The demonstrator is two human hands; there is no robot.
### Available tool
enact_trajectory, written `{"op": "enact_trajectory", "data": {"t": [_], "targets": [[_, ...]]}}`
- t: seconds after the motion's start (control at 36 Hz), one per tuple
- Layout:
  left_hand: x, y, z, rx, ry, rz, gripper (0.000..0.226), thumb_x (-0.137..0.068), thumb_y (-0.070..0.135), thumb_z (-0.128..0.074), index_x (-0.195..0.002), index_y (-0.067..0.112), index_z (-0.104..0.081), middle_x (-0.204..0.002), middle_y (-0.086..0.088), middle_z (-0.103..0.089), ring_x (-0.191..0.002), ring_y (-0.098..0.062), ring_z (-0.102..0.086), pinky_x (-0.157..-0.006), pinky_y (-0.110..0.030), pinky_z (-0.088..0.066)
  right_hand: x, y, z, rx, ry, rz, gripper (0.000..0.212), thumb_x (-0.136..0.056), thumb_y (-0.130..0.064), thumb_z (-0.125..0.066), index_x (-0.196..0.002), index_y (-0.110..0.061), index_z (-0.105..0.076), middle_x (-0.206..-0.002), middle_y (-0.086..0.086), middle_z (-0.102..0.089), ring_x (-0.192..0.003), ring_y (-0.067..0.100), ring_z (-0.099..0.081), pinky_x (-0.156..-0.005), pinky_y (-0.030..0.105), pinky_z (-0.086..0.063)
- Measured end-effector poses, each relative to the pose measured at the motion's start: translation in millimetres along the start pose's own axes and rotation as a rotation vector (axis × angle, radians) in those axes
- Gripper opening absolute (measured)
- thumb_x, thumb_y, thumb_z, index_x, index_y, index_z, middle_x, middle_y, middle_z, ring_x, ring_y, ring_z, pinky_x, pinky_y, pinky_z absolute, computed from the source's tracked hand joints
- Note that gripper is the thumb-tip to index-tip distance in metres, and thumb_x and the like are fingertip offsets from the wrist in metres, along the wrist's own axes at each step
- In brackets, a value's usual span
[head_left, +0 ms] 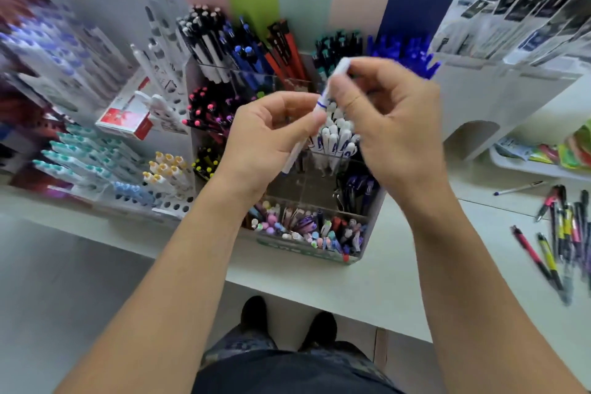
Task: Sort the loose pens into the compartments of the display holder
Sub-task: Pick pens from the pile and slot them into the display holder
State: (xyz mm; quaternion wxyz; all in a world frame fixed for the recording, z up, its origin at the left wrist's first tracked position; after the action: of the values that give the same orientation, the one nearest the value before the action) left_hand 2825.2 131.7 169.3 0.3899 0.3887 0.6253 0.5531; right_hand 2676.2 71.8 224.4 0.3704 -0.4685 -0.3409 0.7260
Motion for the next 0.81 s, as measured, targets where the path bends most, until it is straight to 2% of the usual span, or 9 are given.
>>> {"op": "enact_trajectory", "data": {"t": [0.06,0.14,0.25,0.31,0.39,0.5,0.64,0.72,0.81], "targets": [[7.6,4.0,-0.8,-0.048,-0.055,-0.038,0.018,-0.08,0.018,-0.078,-0.097,0.015,-0.075,-0.088,0.0,-0.077,-0.083,-0.012,-0.071,-0.08,-0.026,-0.056,11.7,3.7,-20.0,-0.16,-0.062,-0.126,0.012,-0.093,-0.025,-0.073,-0.096,-0.013,-0.074,-0.077,0.006,-0.071,-0.065,0.026,-0.065,-0.059,0.046,-0.055],[27.7,-3.8,18.5,-0.161,-0.046,-0.054,0.021,-0.083,0.009,-0.08,-0.1,0.018,-0.074,-0.09,-0.001,-0.077,-0.085,-0.014,-0.073,-0.08,-0.025,-0.056,34.3,16.4,-38.9,-0.281,-0.069,-0.242,0.005,-0.096,-0.013,-0.07,-0.094,-0.01,-0.073,-0.072,0.002,-0.07,-0.061,0.016,-0.065,-0.055,0.03,-0.054],[62.6,-30.3,107.4,-0.383,0.36,-0.046,0.02,-0.087,0.015,-0.078,-0.101,0.026,-0.069,-0.084,0.004,-0.07,-0.076,-0.007,-0.067,-0.071,-0.02,-0.054,61.4,29.1,-51.8,-0.175,-0.011,-0.192,0.008,-0.098,-0.012,-0.066,-0.101,-0.014,-0.073,-0.086,-0.002,-0.072,-0.073,0.018,-0.07,-0.07,0.044,-0.06],[73.4,-52.6,143.1,-0.433,0.453,0.04,0.024,-0.086,0.014,-0.079,-0.097,0.03,-0.064,-0.08,0.005,-0.067,-0.068,-0.004,-0.063,-0.068,-0.021,-0.051,68.4,34.9,-68.3,-0.118,-0.027,-0.18,0.01,-0.098,-0.016,-0.066,-0.103,-0.021,-0.073,-0.092,-0.005,-0.072,-0.08,0.017,-0.071,-0.076,0.047,-0.059],[76.1,-88.1,150.0,-0.473,0.297,0.188,0.034,-0.081,0.015,-0.083,-0.103,0.028,-0.061,-0.079,0.001,-0.065,-0.059,-0.006,-0.059,-0.064,-0.027,-0.052,71.9,40.8,-101.5,-0.012,-0.12,-0.136,0.014,-0.098,-0.02,-0.064,-0.106,-0.017,-0.075,-0.102,-0.004,-0.069,-0.088,0.012,-0.068,-0.08,0.041,-0.058],[71.1,-100.9,136.9,-0.514,0.23,0.213,0.058,-0.074,0.024,-0.09,-0.119,0.027,-0.053,-0.084,0.002,-0.065,-0.058,-0.005,-0.062,-0.061,-0.02,-0.052,75.8,45.4,-137.3,0.248,-0.229,-0.021,0.016,-0.098,-0.013,-0.066,-0.111,-0.008,-0.074,-0.102,0.005,-0.066,-0.093,0.01,-0.061,-0.085,0.025,-0.05],[59.6,-108.8,137.4,-0.695,0.267,0.182,0.084,-0.067,0.034,-0.093,-0.135,0.023,-0.045,-0.086,0.011,-0.061,-0.073,-0.009,-0.062,-0.066,-0.026,-0.048,86.7,62.7,-160.8,0.357,-0.34,-0.12,0.029,-0.097,-0.02,-0.07,-0.124,-0.013,-0.07,-0.111,0.004,-0.073,-0.102,0.019,-0.067,-0.092,0.041,-0.055],[52.4,-111.2,136.3,-0.686,0.254,0.135,0.073,-0.069,0.03,-0.092,-0.129,0.021,-0.051,-0.088,0.012,-0.063,-0.078,-0.007,-0.062,-0.064,-0.021,-0.047,91.7,64.3,-160.0,0.418,-0.337,-0.139,0.046,-0.091,-0.042,-0.074,-0.128,-0.016,-0.067,-0.112,-0.003,-0.067,-0.101,0.01,-0.062,-0.09,0.024,-0.05],[47.1,-117.6,134.4,-0.665,0.228,0.102,0.055,-0.078,0.024,-0.085,-0.125,0.022,-0.055,-0.088,0.007,-0.065,-0.075,-0.017,-0.064,-0.068,-0.038,-0.056,97.9,77.9,-158.6,0.367,-0.348,-0.271,0.054,-0.079,-0.041,-0.085,-0.125,-0.019,-0.067,-0.102,-0.006,-0.066,-0.083,0.006,-0.063,-0.078,0.02,-0.055]]}}
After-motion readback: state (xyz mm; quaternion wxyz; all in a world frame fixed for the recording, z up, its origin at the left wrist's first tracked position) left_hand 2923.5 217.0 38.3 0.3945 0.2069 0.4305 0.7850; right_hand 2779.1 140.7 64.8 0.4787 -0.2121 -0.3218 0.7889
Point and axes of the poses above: each hand's wrist, its own x-axis away from the middle knuckle, its own z-axis out of the back of the hand, y = z × x, the point moved 8 cm from there along -x, towards the middle knuckle
